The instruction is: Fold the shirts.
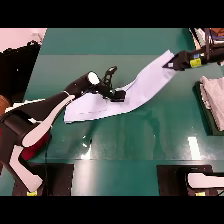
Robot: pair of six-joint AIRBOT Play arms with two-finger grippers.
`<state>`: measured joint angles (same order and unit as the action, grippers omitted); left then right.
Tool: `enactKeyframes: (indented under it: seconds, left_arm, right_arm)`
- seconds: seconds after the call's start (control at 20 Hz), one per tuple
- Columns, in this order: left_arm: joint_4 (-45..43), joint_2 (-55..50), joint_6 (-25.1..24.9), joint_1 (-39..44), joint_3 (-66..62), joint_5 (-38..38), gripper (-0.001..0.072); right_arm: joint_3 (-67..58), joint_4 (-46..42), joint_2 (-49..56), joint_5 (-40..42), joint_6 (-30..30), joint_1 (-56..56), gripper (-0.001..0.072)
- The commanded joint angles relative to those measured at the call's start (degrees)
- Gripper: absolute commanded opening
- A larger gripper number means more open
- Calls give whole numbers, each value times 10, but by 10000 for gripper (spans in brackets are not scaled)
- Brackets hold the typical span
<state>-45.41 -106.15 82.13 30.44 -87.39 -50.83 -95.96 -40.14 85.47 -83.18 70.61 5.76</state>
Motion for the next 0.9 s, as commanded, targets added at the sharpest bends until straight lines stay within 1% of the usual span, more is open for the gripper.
enactKeyframes:
  seconds: [0.0,0.2,0.35,0.45,0.55,0.7,0.85]
  left_arm:
    - [-2,-21,10,9,-9,3,29]
    - [-6,-22,10,3,-13,-1,29]
    - [-8,-10,10,-28,-42,-51,29]
    - [-32,19,10,-60,-57,-80,28]
    - [-76,66,10,-105,-62,-94,29]
    - [-126,147,0,-188,-62,-120,29]
    - [-165,223,-1,-264,-62,-161,30]
  right_arm:
    - [-23,49,-7,15,5,51,15]
    - [-22,60,-7,38,-3,96,15]
    - [-22,60,-7,52,-17,122,15]
    - [-22,60,-6,65,-17,144,15]
    - [-22,62,0,87,-17,177,16]
    - [-22,62,28,154,-17,258,16]
    - [-22,61,85,278,-17,364,16]
